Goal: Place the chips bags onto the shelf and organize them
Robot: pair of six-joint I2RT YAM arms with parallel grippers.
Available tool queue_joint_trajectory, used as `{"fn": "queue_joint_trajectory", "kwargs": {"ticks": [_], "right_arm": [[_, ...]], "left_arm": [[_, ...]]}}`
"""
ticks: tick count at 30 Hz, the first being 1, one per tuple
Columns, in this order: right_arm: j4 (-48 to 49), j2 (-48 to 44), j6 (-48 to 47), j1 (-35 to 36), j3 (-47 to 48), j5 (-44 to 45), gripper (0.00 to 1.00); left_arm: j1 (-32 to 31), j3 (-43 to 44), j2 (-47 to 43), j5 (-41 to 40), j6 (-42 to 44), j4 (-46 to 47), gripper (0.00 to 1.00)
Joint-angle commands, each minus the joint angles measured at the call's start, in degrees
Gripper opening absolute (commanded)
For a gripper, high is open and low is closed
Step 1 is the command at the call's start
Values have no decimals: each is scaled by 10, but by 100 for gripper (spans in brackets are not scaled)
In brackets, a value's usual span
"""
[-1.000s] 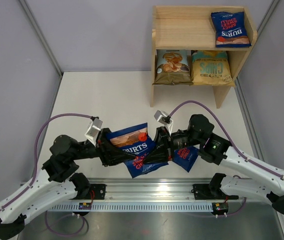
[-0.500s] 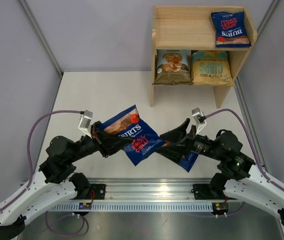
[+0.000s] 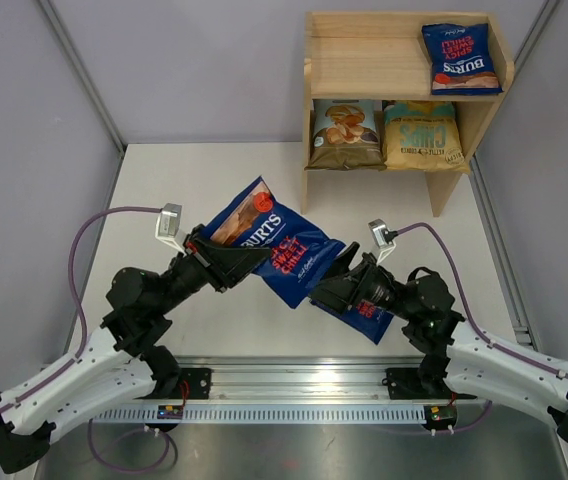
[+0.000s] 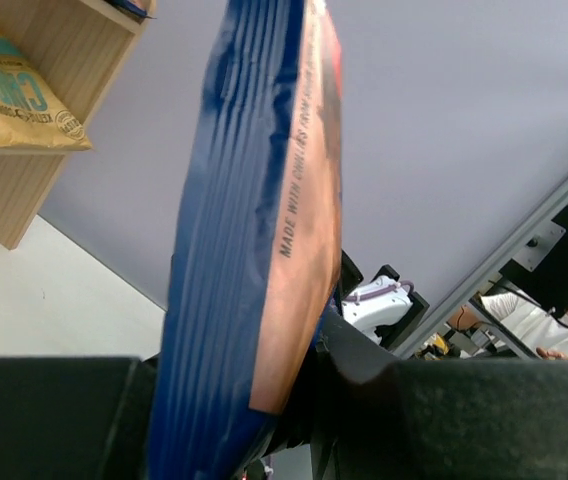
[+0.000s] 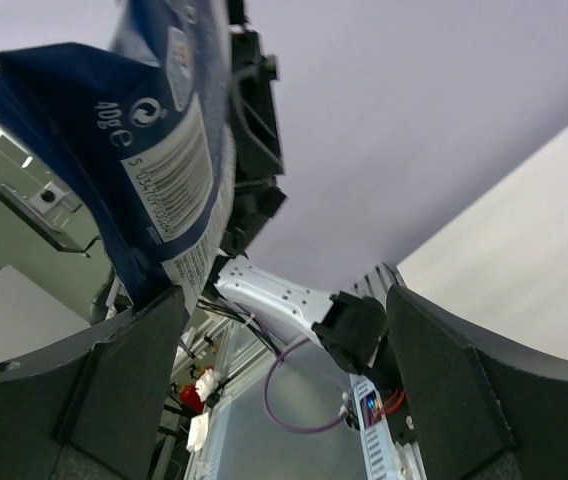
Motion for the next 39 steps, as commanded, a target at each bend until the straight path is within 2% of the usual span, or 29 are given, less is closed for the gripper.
{"fn": "queue_joint_trajectory", "kwargs": {"ticks": [1, 12, 19, 23, 26, 29, 30, 31, 36, 37, 38, 39], "right_arm": [[141, 10, -4, -1, 10, 6, 89], [146, -27, -49, -1, -17, 40, 89], [105, -28, -33, -1, 2, 72, 88], [74, -12, -29, -1, 23, 102, 83], [82, 0, -29, -1, 33, 114, 73], [86, 13, -35, -1, 44, 115, 51], [91, 16, -37, -1, 43, 121, 39], [93, 16, -37, -1, 38, 126, 35], [111, -1, -51, -1, 4, 149, 21], [115, -7, -51, 0, -9, 153, 19], [118, -12, -52, 0, -15, 154, 12], [118, -22, -57, 0, -19, 173, 10]], "left_arm": [[0, -13, 4, -45, -20, 72, 9], [0, -34, -4, -84, -28, 75, 9], [0, -38, 32, -44, -49, 118, 9], [0, -43, 55, -19, -69, 161, 9], [0, -41, 63, -14, -69, 159, 9], [0, -38, 70, -12, -68, 153, 9], [0, -38, 70, -13, -67, 151, 9], [0, -37, 69, -16, -66, 143, 9], [0, -33, 39, -74, -54, 87, 15], [0, -35, 33, -89, -54, 69, 20], [0, -37, 25, -116, -53, 64, 25], [1, -39, 12, -123, -53, 60, 29]]}}
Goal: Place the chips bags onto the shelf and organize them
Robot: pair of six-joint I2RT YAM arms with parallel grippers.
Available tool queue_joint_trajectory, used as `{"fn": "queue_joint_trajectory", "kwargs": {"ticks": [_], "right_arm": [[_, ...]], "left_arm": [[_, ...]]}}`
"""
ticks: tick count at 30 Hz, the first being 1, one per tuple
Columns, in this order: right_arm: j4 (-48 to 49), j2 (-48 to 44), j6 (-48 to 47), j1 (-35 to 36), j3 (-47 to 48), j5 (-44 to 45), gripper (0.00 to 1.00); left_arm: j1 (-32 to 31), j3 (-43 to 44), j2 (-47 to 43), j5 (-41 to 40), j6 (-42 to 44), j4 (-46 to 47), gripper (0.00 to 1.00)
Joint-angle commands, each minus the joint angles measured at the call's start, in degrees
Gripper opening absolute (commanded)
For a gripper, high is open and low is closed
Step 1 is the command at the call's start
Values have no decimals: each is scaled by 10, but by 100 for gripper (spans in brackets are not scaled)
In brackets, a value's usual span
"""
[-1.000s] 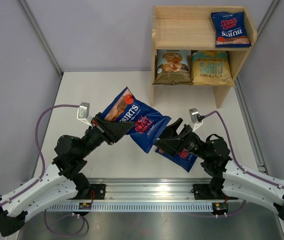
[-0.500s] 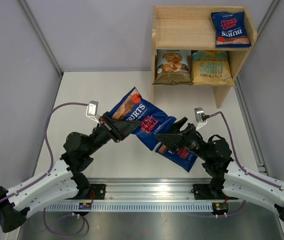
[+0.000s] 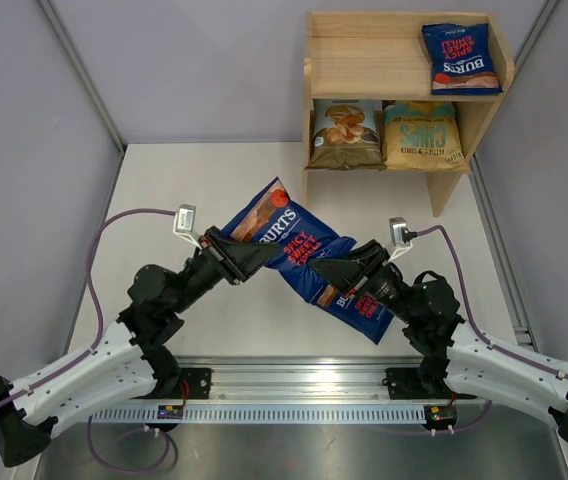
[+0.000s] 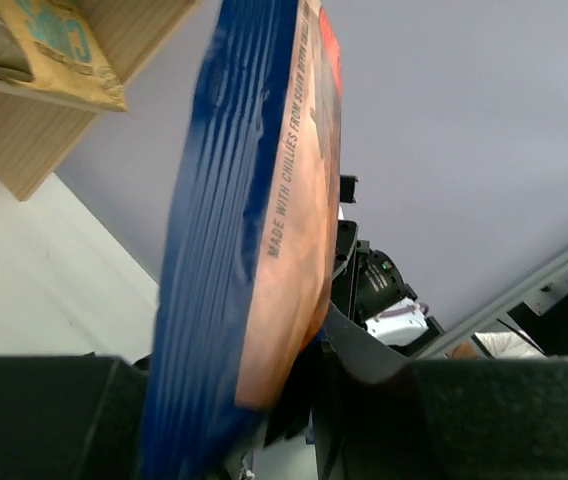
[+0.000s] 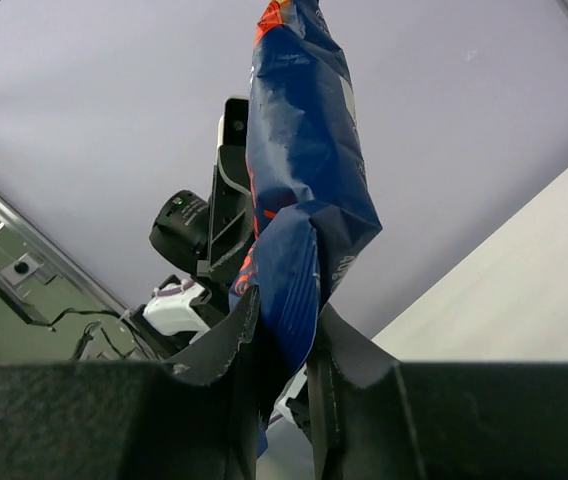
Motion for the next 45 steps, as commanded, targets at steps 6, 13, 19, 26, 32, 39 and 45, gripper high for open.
{"fn": "queue_joint_trajectory", "kwargs": {"ticks": [6, 13, 19, 26, 32, 39, 45], "right_arm": [[-30, -43, -45, -4, 16, 98, 8], [-198, -35, -48, -47, 182, 206, 6], [-295, 88, 82, -262, 380, 72, 8], [-391, 236, 168, -359, 571, 131, 5], [-417, 347, 209, -401, 669, 183, 6], [-466, 441, 218, -423, 750, 186, 9], [-535, 471, 257, -424, 779, 201, 11]], "left_arm": [[5, 50, -53, -111, 39, -88, 73], [5, 147, -88, -271, 108, -414, 99], [5, 236, -93, -295, 204, -584, 99], [5, 325, -100, -301, 313, -733, 99], [5, 277, -160, -302, 348, -750, 99], [5, 207, -215, -290, 358, -739, 99], [5, 183, -241, -287, 351, -731, 99]]}}
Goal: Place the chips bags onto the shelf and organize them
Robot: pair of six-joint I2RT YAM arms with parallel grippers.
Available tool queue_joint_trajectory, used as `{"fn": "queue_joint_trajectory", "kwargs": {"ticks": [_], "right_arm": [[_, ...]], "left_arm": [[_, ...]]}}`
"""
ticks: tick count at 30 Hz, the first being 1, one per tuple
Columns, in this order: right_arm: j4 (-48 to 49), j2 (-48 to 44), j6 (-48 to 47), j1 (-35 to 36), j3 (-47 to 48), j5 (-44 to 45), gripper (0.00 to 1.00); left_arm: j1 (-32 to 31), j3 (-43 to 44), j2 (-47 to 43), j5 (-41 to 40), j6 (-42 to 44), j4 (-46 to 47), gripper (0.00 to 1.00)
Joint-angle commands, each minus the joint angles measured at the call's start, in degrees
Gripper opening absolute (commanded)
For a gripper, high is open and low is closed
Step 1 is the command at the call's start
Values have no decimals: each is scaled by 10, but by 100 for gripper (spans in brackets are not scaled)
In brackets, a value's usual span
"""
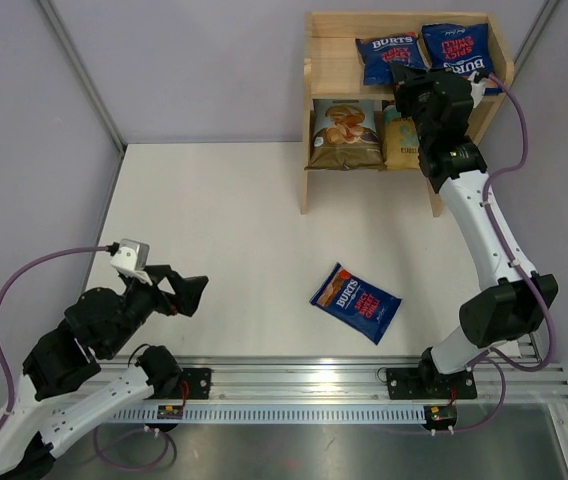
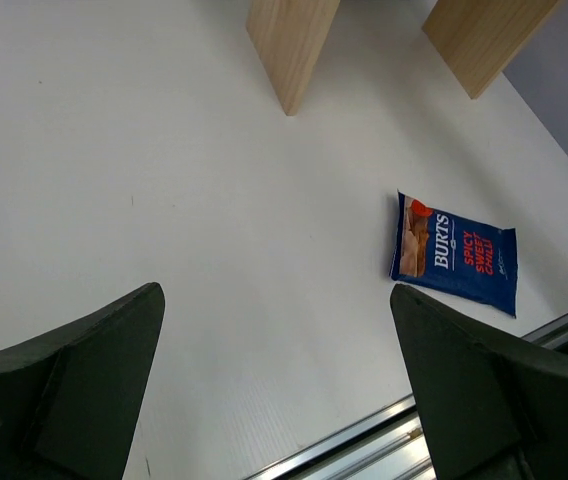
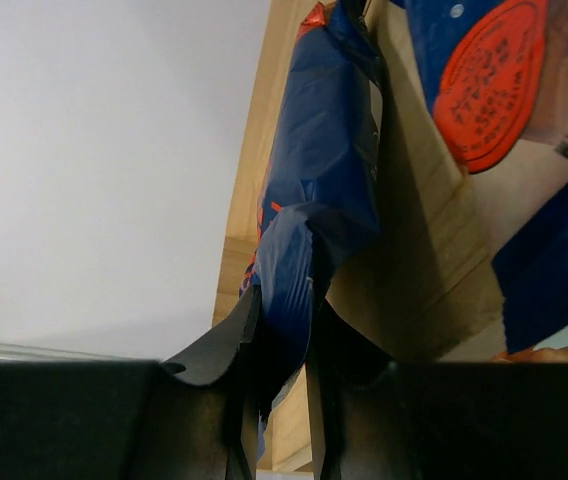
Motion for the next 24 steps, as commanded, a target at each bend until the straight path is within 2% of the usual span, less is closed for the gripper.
{"fn": "queue_joint_trajectory", "kwargs": {"ticks": [1, 8, 11, 12, 15, 16, 20, 22, 24], "right_arm": [[-41, 8, 29, -3, 49, 36, 12], [-130, 8, 31, -3, 81, 59, 23], [-185, 8, 35, -3, 110, 41, 35], [-212, 7, 42, -3, 118, 37, 41], [-231, -5, 51, -4, 121, 27, 55], [-238, -5, 52, -4, 125, 26, 67], [-262, -10, 57, -8, 130, 8, 66], [-258, -20, 66, -8, 118, 5, 63], [-251, -34, 76, -8, 98, 0, 54]], "left_arm": [[0, -2, -17, 1, 12, 26, 99], [0, -6, -27, 6, 10, 26, 99], [0, -6, -27, 6, 9, 25, 99], [0, -6, -28, 6, 9, 24, 99], [0, -6, -33, 6, 8, 24, 99], [0, -6, -34, 6, 8, 25, 99], [0, -7, -47, 5, 7, 25, 99], [0, -8, -49, 5, 7, 25, 99], [0, -7, -49, 6, 7, 26, 99]]}}
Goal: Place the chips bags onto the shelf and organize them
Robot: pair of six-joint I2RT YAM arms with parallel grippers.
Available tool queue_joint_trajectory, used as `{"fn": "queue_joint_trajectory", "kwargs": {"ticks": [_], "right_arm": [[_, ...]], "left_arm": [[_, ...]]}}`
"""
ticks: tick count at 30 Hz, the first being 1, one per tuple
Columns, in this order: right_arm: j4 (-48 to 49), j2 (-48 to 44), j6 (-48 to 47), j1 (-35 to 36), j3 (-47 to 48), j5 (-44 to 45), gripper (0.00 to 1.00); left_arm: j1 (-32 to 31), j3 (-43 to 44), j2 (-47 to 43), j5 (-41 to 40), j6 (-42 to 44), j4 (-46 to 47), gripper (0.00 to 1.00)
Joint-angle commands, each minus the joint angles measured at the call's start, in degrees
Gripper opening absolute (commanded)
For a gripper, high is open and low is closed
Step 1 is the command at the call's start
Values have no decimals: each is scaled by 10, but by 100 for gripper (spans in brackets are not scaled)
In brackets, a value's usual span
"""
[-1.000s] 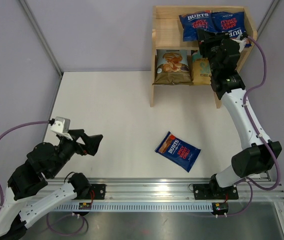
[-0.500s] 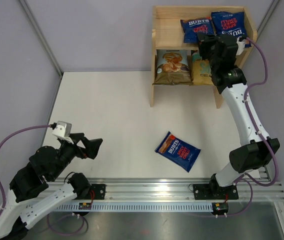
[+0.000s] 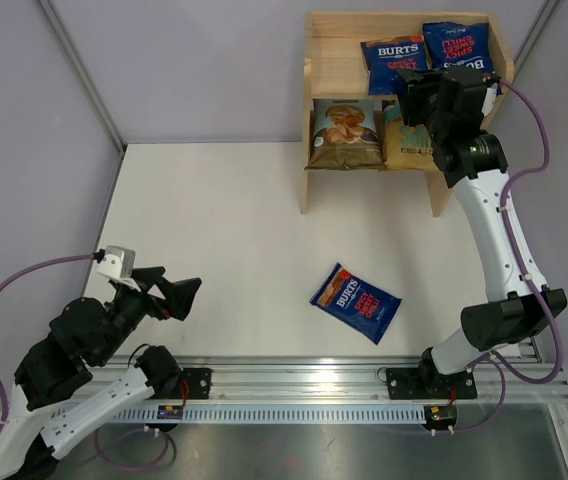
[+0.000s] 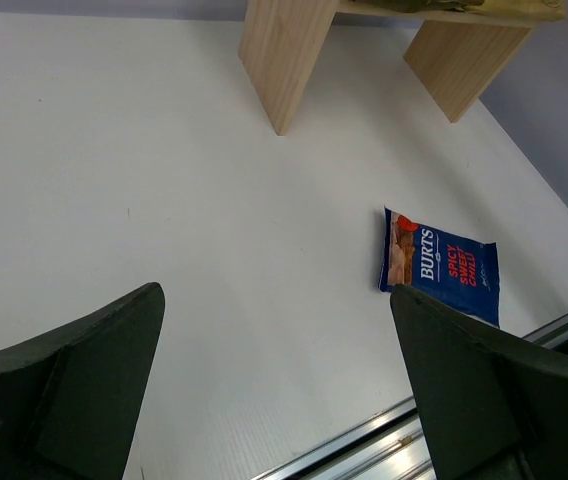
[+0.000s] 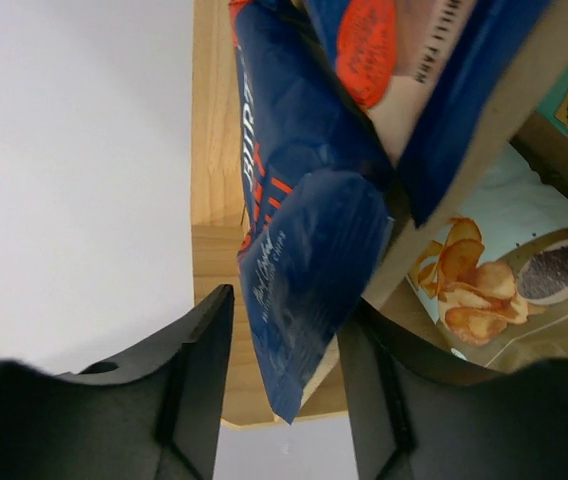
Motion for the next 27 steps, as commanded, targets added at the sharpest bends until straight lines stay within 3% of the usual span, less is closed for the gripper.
{"fn": "queue_joint_trajectory", "kwargs": {"ticks": [1, 2, 8, 27], "right_arm": [[-9, -37, 32, -4, -21, -9, 50], [2, -46, 38, -3, -30, -13, 42], [36, -56, 74, -4, -64, 1, 27], [109, -23, 166, -2, -70, 115, 20]], "left_arm": [[0, -3, -5, 4, 7, 27, 99], [0, -3, -3, 4, 7, 27, 99], [0, -4, -6, 4, 5, 27, 99], [0, -7, 2, 11, 6, 31, 99]]}}
